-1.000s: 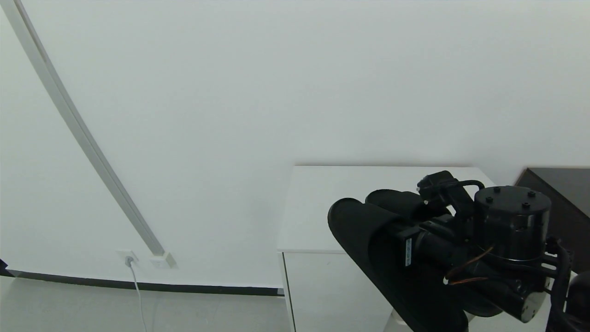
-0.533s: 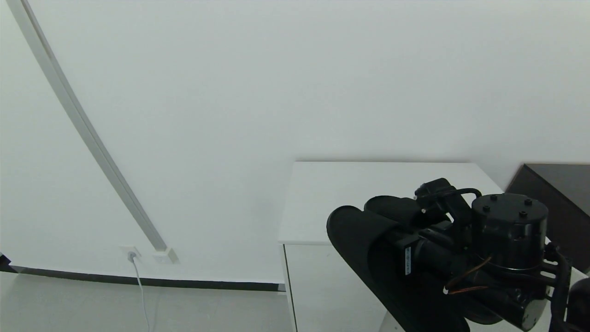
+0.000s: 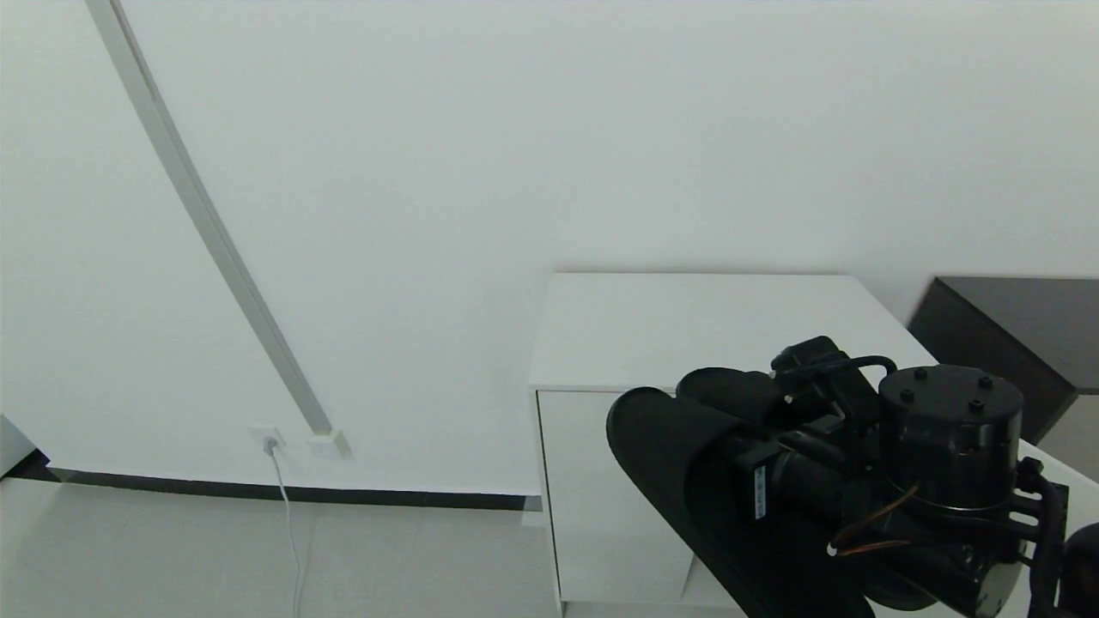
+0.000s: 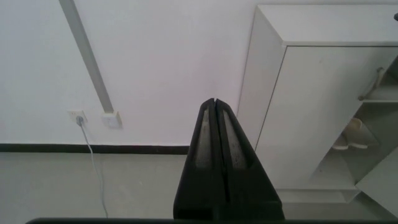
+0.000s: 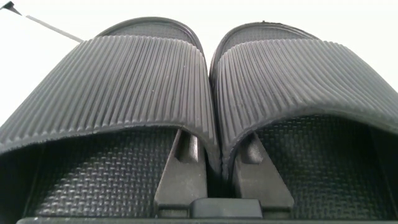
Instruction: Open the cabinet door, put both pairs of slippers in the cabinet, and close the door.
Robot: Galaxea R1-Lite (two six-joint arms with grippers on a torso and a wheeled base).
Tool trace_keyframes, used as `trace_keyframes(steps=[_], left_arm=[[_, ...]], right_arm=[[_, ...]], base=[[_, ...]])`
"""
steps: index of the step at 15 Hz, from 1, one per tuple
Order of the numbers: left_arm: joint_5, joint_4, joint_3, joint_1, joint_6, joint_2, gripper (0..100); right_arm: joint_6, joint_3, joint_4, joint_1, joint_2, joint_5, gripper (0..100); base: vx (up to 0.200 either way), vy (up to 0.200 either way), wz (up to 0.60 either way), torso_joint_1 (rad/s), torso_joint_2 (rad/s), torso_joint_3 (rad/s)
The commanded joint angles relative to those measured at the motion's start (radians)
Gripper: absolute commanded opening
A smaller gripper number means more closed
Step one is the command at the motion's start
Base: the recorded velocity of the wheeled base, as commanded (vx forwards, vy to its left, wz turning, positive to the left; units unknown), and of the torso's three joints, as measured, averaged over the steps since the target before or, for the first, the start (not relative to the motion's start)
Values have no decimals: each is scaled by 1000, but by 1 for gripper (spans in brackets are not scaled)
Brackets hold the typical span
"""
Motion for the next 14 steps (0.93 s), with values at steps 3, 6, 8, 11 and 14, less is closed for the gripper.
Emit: trace_keyframes(steps=[3, 6, 8, 11, 14], left_arm=[[0, 0, -2, 1, 0, 1, 0], [0, 0, -2, 1, 0, 1, 0], [0, 0, -2, 1, 0, 1, 0], [1, 0, 0, 1, 0, 1, 0], [1, 0, -2, 1, 0, 1, 0]], right_arm=[[0, -8, -3, 3, 22, -1, 0], [0, -11, -5, 8, 22, -1, 0], [0, -10, -5, 14, 22, -1, 0], [0, -11, -5, 17, 22, -1, 0], [0, -10, -5, 17, 22, -1, 0]], base=[[0, 0, 0, 0, 0, 0], [0, 0, 0, 0, 0, 0], [0, 0, 0, 0, 0, 0], [0, 0, 0, 0, 0, 0], [0, -200, 0, -2, 2, -1]])
